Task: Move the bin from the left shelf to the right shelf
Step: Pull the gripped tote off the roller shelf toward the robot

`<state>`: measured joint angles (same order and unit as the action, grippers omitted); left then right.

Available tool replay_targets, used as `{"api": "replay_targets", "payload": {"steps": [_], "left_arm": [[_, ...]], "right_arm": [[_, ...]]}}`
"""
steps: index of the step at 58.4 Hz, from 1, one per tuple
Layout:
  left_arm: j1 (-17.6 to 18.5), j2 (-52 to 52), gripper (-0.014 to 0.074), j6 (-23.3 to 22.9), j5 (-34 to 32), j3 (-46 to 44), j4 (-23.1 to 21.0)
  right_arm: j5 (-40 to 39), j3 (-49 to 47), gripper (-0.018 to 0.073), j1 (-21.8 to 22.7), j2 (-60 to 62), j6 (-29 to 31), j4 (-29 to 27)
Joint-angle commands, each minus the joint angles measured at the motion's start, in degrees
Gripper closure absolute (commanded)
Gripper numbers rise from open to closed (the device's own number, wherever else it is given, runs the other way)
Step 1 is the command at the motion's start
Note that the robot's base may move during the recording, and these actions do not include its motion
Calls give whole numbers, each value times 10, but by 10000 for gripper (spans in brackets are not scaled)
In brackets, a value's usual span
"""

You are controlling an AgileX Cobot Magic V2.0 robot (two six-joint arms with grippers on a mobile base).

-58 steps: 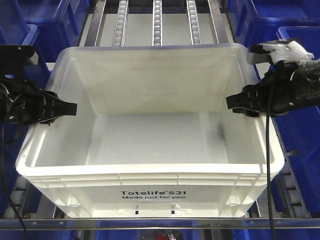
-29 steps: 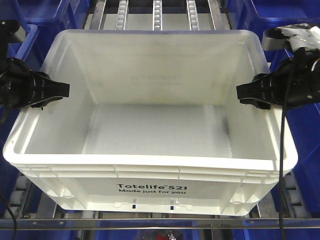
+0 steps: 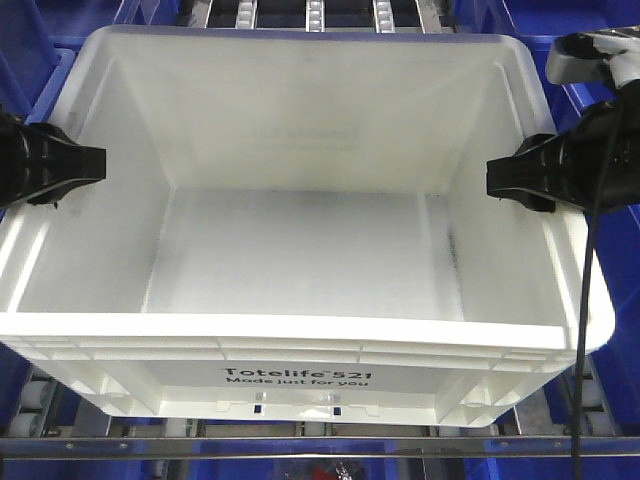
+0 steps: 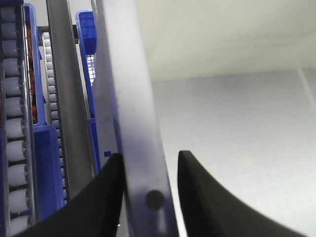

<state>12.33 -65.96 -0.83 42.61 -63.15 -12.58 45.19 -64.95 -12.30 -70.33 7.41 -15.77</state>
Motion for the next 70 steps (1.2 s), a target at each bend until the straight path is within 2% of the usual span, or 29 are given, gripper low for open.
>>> {"api": "replay_targets", "payload": {"steps": [1,70], "left_arm": [[8,24,604,16,-50,-28,-60],[8,23,603,17,-46,-28,-58]], "right_arm": [[-62,-27,564,-2,19,16,-33],[-49,-27,564,-2,19,16,-36]]}}
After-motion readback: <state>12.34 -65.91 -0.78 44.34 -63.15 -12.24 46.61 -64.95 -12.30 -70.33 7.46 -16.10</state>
